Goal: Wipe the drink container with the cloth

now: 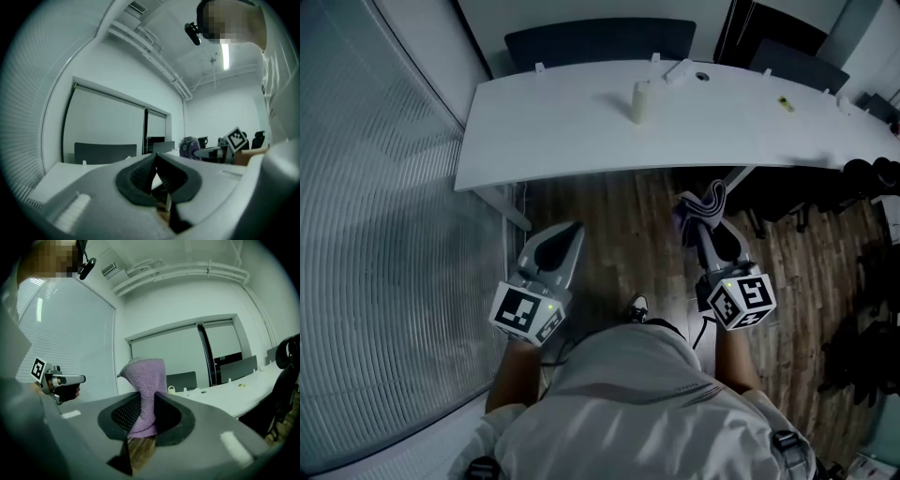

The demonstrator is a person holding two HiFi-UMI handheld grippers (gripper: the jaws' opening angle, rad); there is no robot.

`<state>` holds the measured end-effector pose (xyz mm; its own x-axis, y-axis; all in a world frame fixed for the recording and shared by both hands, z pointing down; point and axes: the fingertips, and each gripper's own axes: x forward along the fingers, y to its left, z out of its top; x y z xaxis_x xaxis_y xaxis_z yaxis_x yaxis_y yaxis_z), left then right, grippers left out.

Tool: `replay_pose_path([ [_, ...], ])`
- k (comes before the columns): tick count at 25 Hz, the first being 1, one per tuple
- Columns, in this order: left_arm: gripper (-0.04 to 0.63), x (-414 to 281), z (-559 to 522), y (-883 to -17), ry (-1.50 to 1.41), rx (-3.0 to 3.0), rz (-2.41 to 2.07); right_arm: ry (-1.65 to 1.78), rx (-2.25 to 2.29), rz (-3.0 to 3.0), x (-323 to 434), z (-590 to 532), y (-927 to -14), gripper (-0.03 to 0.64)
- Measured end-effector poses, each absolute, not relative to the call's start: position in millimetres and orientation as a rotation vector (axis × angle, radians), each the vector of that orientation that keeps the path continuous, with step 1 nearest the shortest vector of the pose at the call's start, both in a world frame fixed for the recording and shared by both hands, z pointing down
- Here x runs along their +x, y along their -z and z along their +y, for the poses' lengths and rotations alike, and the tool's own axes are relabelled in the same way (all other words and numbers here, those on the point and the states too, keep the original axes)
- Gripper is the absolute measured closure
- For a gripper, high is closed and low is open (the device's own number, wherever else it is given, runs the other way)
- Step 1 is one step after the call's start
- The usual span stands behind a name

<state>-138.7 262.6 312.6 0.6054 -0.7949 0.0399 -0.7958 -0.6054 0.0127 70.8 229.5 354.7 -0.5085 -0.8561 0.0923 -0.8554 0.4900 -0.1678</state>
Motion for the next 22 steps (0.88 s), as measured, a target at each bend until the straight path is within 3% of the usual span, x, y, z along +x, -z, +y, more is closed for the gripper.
replay_pose_path([
  [11,0.591,-77.4,166.1,-321.6,-0.104,2.778,-1.411,0.356,-1.466,2.732,122.0,127.5,-371.3,0.531],
  [22,0.591,-59.6,97.7,-342.2,-0.153,2.74,-1.419,0.429,-1.445,2.785,136.3,60.1,-397.5,0.531],
])
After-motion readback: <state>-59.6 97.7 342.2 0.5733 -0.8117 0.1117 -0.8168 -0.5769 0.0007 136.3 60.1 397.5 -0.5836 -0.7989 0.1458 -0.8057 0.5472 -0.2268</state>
